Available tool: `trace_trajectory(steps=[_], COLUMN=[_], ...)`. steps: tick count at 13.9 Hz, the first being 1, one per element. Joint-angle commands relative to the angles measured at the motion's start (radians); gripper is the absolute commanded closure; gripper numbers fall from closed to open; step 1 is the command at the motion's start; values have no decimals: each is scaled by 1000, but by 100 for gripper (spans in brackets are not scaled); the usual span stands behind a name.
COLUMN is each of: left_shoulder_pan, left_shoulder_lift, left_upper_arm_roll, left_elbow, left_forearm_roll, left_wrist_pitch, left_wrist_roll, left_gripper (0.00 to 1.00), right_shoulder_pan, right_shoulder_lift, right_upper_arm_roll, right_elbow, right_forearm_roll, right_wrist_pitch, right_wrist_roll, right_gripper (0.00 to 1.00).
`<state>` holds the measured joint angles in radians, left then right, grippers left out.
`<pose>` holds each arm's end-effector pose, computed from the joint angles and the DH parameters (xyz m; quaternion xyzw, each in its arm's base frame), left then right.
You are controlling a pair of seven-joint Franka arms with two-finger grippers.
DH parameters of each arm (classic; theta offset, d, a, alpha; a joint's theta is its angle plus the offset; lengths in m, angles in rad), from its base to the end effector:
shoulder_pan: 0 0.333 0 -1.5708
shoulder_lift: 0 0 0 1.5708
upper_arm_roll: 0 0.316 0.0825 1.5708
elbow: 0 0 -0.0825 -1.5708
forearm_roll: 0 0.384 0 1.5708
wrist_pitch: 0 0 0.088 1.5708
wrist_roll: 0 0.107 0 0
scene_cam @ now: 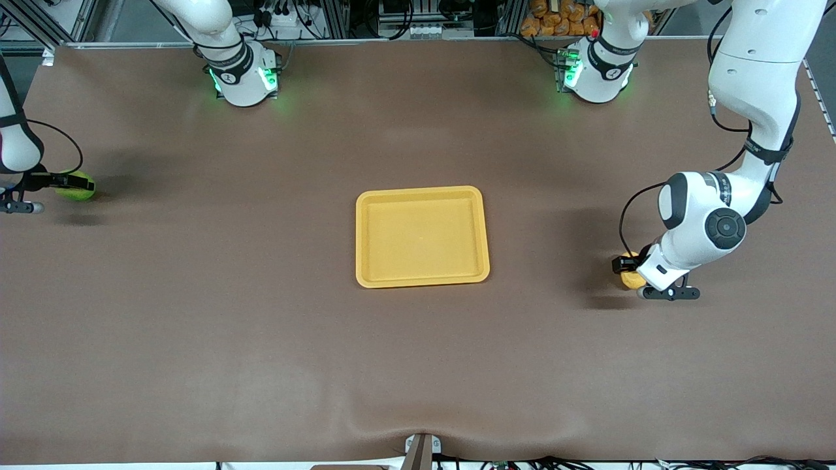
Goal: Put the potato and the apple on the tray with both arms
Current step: 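Close the right gripper on the apple while the left gripper grasps the potato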
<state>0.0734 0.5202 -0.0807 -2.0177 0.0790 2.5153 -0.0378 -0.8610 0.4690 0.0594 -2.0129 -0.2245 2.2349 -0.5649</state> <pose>0.6003 -0.0045 0.1889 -0.9999 0.0119 0.0099 0.0030 0.3963 -0.4191 0.2002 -0.9897 0.0393 0.1353 0.0258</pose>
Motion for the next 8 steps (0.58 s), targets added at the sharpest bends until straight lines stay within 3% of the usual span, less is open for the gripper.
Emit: trace_trajectory(steps=[1,5,8], left_shoulder_pan=[-3,-15,-47], left_shoulder_lift=[0,-3,-64], left_upper_arm_roll=[2,4,10], left_elbow=[7,31,31], left_forearm_roll=[21,22,22], left_wrist_pitch=[13,2,-79], left_wrist_roll=[-20,-19,-30], left_gripper=[62,62,62], right_shoulder_pan=[25,92,160], right_shoulder_lift=[-26,-29,-27], right_upper_arm_roll=[14,16,16], right_elbow=[22,150,258], right_forearm_roll=[-10,0,49], right_wrist_pitch=[-37,-205,-320], right_wrist_roll=[-22,-30,-29], right_gripper=[100,100,100])
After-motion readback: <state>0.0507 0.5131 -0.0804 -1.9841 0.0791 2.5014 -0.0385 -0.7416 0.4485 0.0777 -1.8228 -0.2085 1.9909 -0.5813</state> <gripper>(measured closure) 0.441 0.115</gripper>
